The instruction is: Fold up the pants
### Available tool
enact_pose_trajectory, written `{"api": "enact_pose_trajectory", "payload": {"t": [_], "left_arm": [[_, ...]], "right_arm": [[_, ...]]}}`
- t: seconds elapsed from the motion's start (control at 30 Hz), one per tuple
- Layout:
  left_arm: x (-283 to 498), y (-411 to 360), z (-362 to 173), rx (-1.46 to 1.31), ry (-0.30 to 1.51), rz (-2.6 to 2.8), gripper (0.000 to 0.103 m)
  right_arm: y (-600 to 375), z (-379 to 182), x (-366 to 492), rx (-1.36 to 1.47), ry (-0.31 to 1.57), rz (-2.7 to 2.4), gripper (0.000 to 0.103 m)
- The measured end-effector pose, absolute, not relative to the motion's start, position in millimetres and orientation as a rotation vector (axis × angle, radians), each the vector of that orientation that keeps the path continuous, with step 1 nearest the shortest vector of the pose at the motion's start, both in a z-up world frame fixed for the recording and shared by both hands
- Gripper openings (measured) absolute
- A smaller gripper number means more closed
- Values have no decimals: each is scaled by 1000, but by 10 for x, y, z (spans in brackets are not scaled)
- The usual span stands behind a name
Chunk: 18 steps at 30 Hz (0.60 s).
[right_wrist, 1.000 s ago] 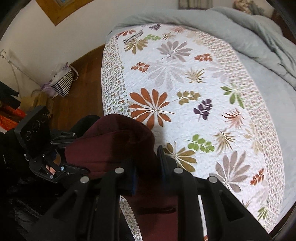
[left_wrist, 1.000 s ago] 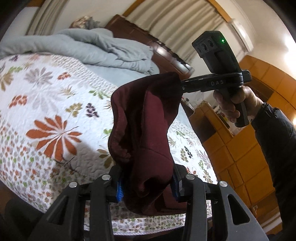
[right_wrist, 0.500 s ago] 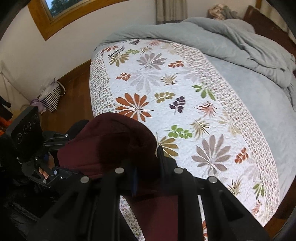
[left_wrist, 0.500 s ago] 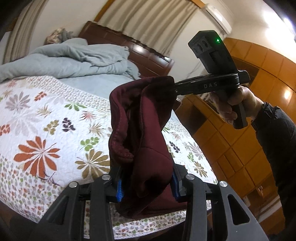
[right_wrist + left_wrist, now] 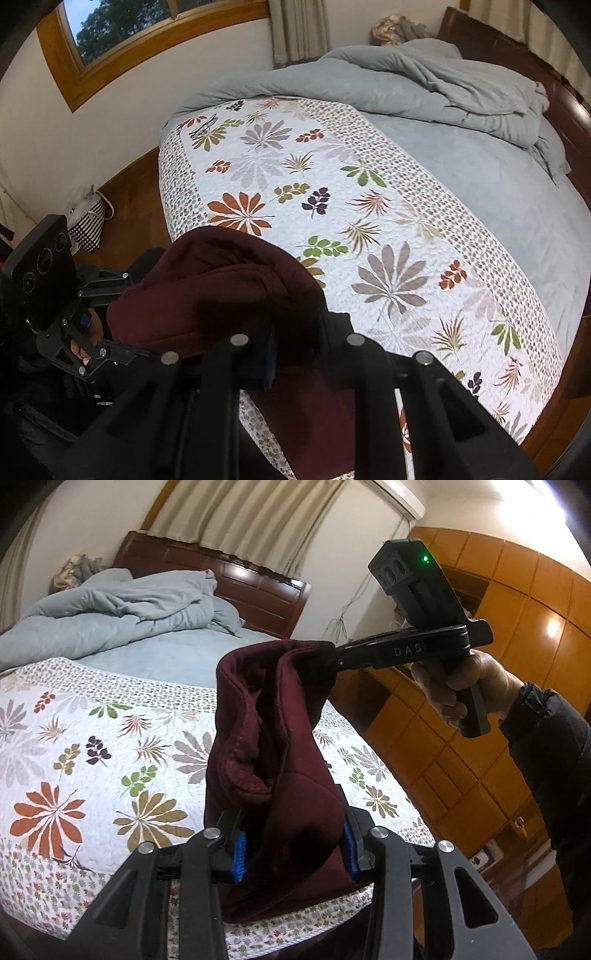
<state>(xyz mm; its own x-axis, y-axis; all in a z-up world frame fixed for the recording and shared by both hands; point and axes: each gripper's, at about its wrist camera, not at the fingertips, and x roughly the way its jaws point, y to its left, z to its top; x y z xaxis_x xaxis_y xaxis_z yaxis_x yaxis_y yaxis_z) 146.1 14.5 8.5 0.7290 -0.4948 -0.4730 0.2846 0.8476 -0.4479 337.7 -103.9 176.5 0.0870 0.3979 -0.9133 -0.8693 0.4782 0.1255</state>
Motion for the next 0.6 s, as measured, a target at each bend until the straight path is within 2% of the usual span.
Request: {"api": "enact_pose_trajectory", "payload": {"t": [0.6], "left_arm": [[1597, -460, 101, -286, 654, -538, 39]], "right_arm": [[-1768, 1604, 3372, -442, 1118, 943, 15]]}}
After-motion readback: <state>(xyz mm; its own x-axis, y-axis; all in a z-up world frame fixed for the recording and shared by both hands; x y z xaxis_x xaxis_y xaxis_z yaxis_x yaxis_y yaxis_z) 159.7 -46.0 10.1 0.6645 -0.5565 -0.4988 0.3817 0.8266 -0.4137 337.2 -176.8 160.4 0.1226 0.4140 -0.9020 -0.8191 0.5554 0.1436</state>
